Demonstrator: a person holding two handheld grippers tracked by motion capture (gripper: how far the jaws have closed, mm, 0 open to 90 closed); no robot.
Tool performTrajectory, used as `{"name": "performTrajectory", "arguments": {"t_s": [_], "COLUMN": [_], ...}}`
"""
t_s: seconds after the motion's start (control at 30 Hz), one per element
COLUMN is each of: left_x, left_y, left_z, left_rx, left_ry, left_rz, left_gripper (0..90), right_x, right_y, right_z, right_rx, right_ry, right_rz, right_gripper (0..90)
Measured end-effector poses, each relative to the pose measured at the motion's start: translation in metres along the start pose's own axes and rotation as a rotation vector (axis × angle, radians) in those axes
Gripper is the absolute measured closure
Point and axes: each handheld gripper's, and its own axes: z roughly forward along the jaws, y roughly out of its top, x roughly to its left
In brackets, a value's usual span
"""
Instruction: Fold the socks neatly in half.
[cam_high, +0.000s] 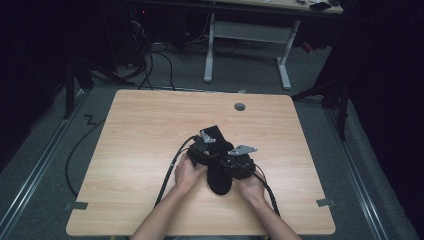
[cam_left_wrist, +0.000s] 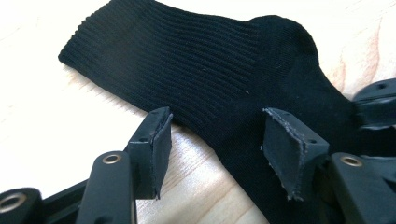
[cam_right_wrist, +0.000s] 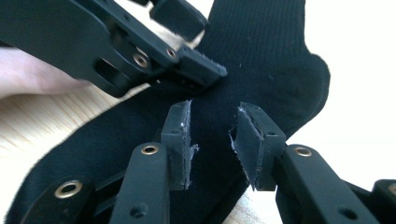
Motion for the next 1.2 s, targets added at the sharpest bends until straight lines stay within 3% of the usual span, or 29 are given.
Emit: {"name": "performTrajectory", "arguments": {"t_s": [0.07,0.2,0.3,0.4,0.47,0.67,0.83,1.07,1.2], "left_x": [0.000,-0.001,0.001,0.008,0.013,0.028,0.040,0.048,0.050], "left_y": [0.000,-0.002,-0.002,0.000,0.002,0.003,0.002,0.001,0.007], "left_z": [-0.002,-0.007,-0.012,-0.015,-0.016,-0.021,-0.022,-0.019,-0.014], "left_rx": [0.009,0.041,0.028,0.013,0.029,0.029,0.028,0.021,0.035], "left_ry": [-0.003,-0.016,-0.007,0.003,0.013,0.042,0.007,0.024,0.039], "left_rz": [0.002,0.004,0.001,-0.032,-0.054,-0.080,-0.131,-0.148,-0.131], "left_gripper": [42.6,42.2,41.5,40.4,39.4,41.5,41.4,41.3,42.1], "right_x": [0.000,0.004,0.008,0.010,0.011,0.017,0.021,0.026,0.030], "right_y": [-0.003,-0.007,-0.009,-0.011,-0.013,-0.018,-0.020,-0.023,-0.024], "right_z": [0.005,0.002,0.000,-0.002,-0.003,-0.006,-0.007,-0.010,-0.012], "right_rx": [0.027,0.028,0.030,0.020,0.018,0.005,-0.003,-0.005,0.000], "right_ry": [0.000,0.016,0.018,0.025,0.028,0.031,0.038,0.049,0.053], "right_rz": [-0.017,-0.042,-0.064,-0.062,-0.068,-0.083,-0.091,-0.101,-0.115], "right_gripper": [64.0,64.0,63.9,63.8,63.6,62.8,62.4,62.2,62.2]}}
